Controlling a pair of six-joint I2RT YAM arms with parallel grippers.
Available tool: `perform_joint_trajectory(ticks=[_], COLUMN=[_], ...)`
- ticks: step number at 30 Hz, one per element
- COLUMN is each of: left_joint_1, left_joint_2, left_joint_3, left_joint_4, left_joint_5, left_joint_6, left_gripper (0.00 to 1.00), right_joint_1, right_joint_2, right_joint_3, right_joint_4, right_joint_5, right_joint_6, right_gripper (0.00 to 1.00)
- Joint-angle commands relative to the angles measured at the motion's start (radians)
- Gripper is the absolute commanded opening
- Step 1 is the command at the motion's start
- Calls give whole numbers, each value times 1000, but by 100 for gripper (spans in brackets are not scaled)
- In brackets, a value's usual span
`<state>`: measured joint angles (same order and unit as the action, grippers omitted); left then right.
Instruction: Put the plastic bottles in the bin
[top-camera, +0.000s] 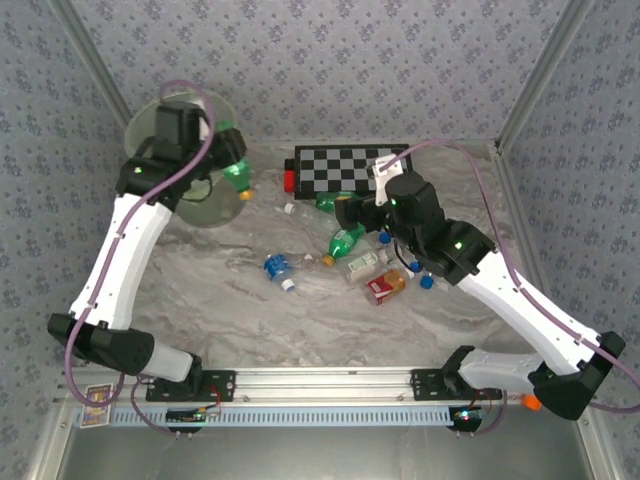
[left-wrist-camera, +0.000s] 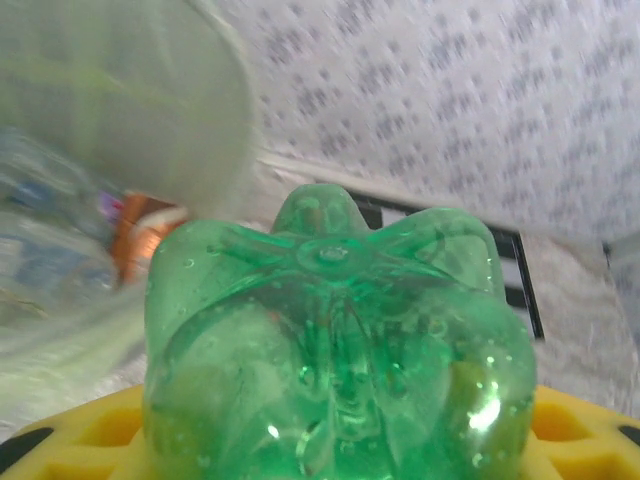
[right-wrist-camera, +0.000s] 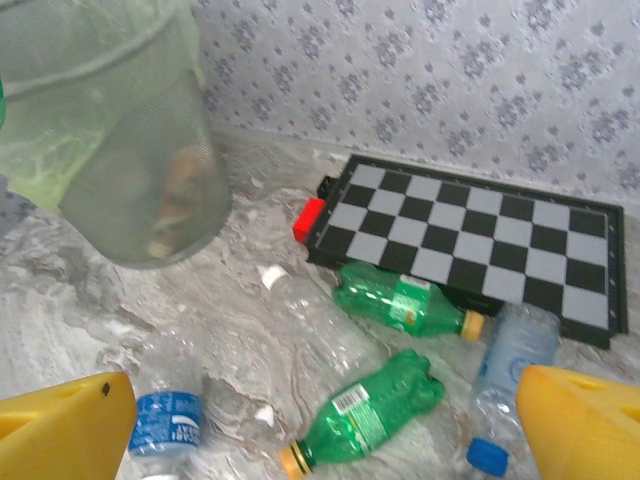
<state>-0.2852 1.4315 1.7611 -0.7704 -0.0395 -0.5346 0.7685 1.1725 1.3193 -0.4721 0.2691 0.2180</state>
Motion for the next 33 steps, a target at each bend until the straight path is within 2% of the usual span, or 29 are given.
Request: perform_joint_trajectory(ticks=[1,7,10,15,19,23,26,27,30,33], left_joint_1=[95,266,336,392,404,411,412,412,414,415], left_joint_2=[-11,61,119,219,320,425,471,477,488,496], left_joint_3=[50,148,200,284,405,549,600,600,609,636], left_joint_4=[36,24,23,50,-5,-100,-133,-131,-131,-144], left_joint_5=[48,63,90,122,106,94,98,100,105,100], left_joint_6=[-79,-223,-301,-397,-390,-364,-348,-349,-358,-350], left_gripper=[49,52,50,50,51,58,76,79,86,87], right_joint_1=[8,8,7,6,0,-12,-18,-21,-27,-38], right_joint_2=[23,75,97,127,145,157,169,171,179,185], right_joint_3=[79,124,132,142,149,152,159,159,150,147], right_joint_4=[68,95,109,130,138,151,159,161,174,183], right_joint_5=[-40,-48,-47,-40,-39,-39,-38,-36,-33,-42], right_joint_6=[-52,-115,-131,-147,-158,-164,-166,-167,-165,-162], right_gripper=[99,99,99,99,99,99,99,99,99,99])
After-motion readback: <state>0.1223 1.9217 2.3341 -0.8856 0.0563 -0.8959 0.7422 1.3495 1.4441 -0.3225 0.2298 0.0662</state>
